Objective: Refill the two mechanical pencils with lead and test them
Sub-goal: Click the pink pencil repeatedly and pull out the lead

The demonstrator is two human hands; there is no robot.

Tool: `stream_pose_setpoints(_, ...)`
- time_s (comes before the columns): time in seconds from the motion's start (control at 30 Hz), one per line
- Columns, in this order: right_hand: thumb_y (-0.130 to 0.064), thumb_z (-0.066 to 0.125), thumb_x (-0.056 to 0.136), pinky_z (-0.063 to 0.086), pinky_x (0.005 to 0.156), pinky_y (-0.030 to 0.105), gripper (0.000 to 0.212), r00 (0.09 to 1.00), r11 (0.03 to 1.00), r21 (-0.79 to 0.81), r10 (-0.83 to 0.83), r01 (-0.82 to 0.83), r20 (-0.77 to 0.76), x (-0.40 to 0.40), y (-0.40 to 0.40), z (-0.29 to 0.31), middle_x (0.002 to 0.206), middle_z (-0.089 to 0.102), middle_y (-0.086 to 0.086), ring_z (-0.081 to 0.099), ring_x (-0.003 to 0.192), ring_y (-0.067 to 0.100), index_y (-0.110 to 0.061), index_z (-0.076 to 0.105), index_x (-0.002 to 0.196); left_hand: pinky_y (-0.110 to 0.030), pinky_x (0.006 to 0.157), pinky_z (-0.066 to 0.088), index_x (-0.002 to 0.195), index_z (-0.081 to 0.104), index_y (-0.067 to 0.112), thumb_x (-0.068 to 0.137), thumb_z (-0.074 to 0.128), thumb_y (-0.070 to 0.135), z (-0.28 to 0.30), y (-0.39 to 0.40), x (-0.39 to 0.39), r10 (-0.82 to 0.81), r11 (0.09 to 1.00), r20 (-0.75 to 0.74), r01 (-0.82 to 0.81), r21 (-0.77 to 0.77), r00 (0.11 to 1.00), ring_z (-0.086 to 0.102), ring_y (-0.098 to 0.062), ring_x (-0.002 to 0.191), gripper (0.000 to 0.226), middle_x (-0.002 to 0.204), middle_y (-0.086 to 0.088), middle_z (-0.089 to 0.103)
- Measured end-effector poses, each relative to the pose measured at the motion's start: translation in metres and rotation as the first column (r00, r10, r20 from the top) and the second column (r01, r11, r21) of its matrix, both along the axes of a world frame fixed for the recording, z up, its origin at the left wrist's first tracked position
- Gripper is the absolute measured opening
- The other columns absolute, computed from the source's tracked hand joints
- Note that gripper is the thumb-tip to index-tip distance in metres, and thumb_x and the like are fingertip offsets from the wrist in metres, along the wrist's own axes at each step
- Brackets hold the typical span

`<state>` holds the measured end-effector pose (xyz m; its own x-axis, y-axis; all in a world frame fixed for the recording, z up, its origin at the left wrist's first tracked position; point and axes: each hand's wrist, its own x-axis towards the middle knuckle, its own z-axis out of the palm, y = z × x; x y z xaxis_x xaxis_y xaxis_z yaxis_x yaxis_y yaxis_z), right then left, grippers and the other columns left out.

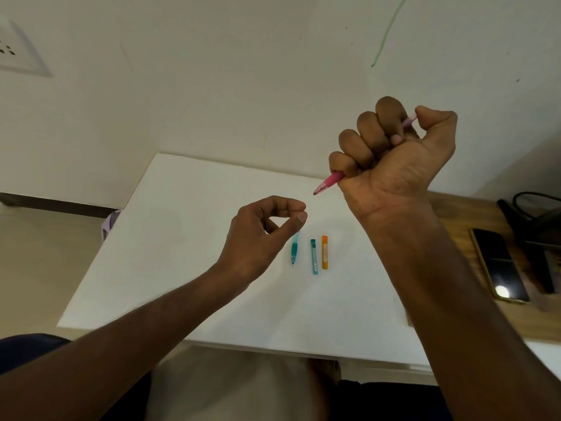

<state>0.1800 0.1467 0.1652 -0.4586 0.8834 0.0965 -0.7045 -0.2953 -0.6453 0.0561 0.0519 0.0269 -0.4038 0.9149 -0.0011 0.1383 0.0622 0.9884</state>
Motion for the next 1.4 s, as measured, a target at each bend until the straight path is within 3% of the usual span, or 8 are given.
stream_pose_setpoints(0.13, -0.036, 0.018, 0.099, 0.019, 0.048, 0.017, 0.051, 0.999, 0.999, 0.035, -0.041, 0.04, 0.03, -0.001, -0.001, 0.003, 0.049, 0.019, -0.005, 0.014, 0.042, 0.01, -0.02, 0.031, 0.052, -0.027, 0.07, 0.054, 0.103, 0.078, 0.042, 0.095, 0.075, 0.05, -0.003, 0.002, 0.001, -0.007, 0.999, 0.011, 0.007, -0.049, 1.0, 0.064, -0.038, 0.09, 0.012, 0.106, 0.028, 0.077)
stream_pose_setpoints(0.3, -0.039, 0.018, 0.099, 0.019, 0.048, 0.017, 0.045, 1.0, 1.0, 0.004, -0.003, 0.003, 0.011, 0.001, 0.0, 0.004, 0.052, 0.015, -0.004, 0.012, 0.044, 0.01, -0.021, 0.024, 0.058, -0.038, 0.075, 0.06, 0.103, 0.078, 0.043, 0.094, 0.075, 0.051, -0.004, 0.003, 0.0, -0.027, 0.998, 0.015, 0.027, -0.056, 1.0, 0.065, -0.04, 0.092, 0.012, 0.107, 0.027, 0.077)
stream_pose_setpoints(0.4, -0.036, 0.019, 0.1, 0.021, 0.048, 0.016, 0.05, 0.998, 0.998, 0.029, -0.051, 0.05, 0.046, 0.0, 0.0, 0.004, 0.049, 0.019, -0.005, 0.014, 0.042, 0.01, -0.02, 0.03, 0.054, -0.043, 0.077, 0.06, 0.104, 0.078, 0.041, 0.095, 0.075, 0.05, -0.004, 0.002, 0.0, -0.038, 0.998, 0.036, 0.04, -0.048, 0.999, 0.067, -0.032, 0.09, 0.013, 0.109, 0.025, 0.077)
stream_pose_setpoints(0.5, -0.037, 0.02, 0.099, 0.02, 0.047, 0.016, 0.051, 0.998, 0.999, -0.005, -0.04, 0.041, 0.048, -0.001, 0.0, 0.002, 0.048, 0.019, -0.005, 0.013, 0.042, 0.01, -0.019, 0.032, 0.053, -0.032, 0.073, 0.054, 0.105, 0.078, 0.038, 0.097, 0.074, 0.047, -0.002, 0.0, 0.0, -0.054, 0.999, 0.06, 0.053, 0.011, 0.997, 0.063, -0.003, 0.077, 0.012, 0.108, 0.021, 0.078)
stream_pose_setpoints(0.57, -0.039, 0.019, 0.099, 0.02, 0.047, 0.016, 0.053, 1.0, 1.0, -0.011, -0.006, 0.006, 0.021, -0.001, 0.0, 0.001, 0.047, 0.021, -0.006, 0.013, 0.042, 0.01, -0.019, 0.033, 0.052, -0.028, 0.072, 0.049, 0.103, 0.078, 0.036, 0.098, 0.074, 0.043, 0.001, -0.002, 0.001, -0.066, 0.996, 0.067, 0.062, 0.06, 0.996, 0.064, 0.002, 0.079, 0.01, 0.108, 0.019, 0.079)
stream_pose_setpoints(0.8, -0.037, 0.019, 0.1, 0.019, 0.048, 0.017, 0.054, 0.999, 1.0, -0.016, -0.023, 0.024, 0.026, -0.001, 0.0, 0.001, 0.05, 0.018, -0.005, 0.013, 0.043, 0.01, -0.018, 0.034, 0.052, -0.028, 0.073, 0.048, 0.098, 0.078, 0.034, 0.099, 0.074, 0.037, 0.005, -0.002, 0.001, -0.083, 0.985, 0.078, 0.07, 0.159, 0.993, 0.067, 0.0, 0.082, 0.005, 0.107, 0.014, 0.08)
stream_pose_setpoints(1.03, -0.035, 0.018, 0.101, 0.019, 0.047, 0.016, 0.054, 0.999, 0.999, 0.01, -0.036, 0.036, 0.035, -0.002, -0.001, 0.002, 0.045, 0.024, -0.006, 0.015, 0.041, 0.009, -0.019, 0.034, 0.051, -0.031, 0.075, 0.055, 0.1, 0.078, 0.039, 0.096, 0.075, 0.048, -0.006, 0.002, -0.002, -0.042, 0.999, 0.051, 0.042, 0.002, 0.998, 0.068, -0.025, 0.089, 0.01, 0.108, 0.022, 0.078)
stream_pose_setpoints(1.4, -0.036, 0.021, 0.1, 0.017, 0.048, 0.016, 0.044, 0.996, 0.999, -0.02, -0.04, 0.042, 0.084, -0.001, -0.004, 0.006, 0.053, 0.013, -0.003, 0.011, 0.044, 0.01, -0.019, 0.023, 0.06, -0.03, 0.073, 0.055, 0.102, 0.077, 0.043, 0.095, 0.074, 0.05, -0.008, 0.003, -0.002, -0.06, 0.998, 0.052, 0.061, -0.016, 0.997, 0.065, -0.016, 0.081, 0.01, 0.107, 0.023, 0.078)
